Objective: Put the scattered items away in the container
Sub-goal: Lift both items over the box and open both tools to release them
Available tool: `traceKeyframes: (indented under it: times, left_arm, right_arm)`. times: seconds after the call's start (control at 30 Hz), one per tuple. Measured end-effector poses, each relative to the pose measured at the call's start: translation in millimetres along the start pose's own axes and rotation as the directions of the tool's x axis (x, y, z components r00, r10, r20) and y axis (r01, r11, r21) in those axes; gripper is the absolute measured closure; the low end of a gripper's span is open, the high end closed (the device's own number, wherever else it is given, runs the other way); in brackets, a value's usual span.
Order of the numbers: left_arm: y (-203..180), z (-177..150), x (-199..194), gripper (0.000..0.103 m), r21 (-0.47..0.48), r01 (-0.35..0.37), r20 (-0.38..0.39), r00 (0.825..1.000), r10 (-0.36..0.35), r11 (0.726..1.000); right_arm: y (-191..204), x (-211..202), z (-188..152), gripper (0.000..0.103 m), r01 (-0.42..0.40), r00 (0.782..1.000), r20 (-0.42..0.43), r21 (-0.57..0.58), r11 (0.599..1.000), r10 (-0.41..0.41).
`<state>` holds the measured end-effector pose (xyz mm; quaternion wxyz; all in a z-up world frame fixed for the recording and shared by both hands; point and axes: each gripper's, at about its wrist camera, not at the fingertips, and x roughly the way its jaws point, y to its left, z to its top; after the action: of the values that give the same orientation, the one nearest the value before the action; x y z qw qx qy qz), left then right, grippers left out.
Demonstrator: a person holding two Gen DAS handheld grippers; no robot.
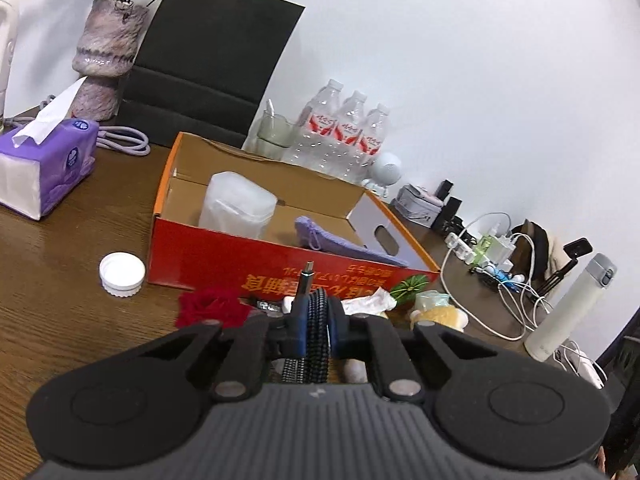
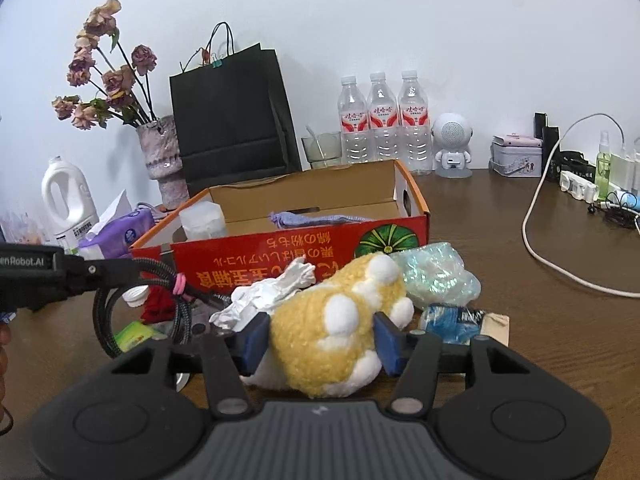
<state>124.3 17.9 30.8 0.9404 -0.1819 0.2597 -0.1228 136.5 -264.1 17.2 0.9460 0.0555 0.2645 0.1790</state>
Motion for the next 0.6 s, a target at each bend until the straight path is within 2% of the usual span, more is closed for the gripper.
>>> traceKeyframes:
  times: [0.23, 0.6]
  left_arm:
    - [-10, 5, -8, 0.093, 0.023, 0.017, 0.024, 1.000, -0.017, 1.000]
    - [-17, 12, -19, 0.093, 0.046, 0.022, 0.049, 0.999, -0.025, 0.999]
  right_arm:
    - [0, -14, 6, 0.054, -0.009, 0.999, 0.035, -0.010, 1.000, 0.009]
    - [6, -26, 10, 0.054, -0.024, 0.998, 0.061, -0.031, 0.999, 0.026]
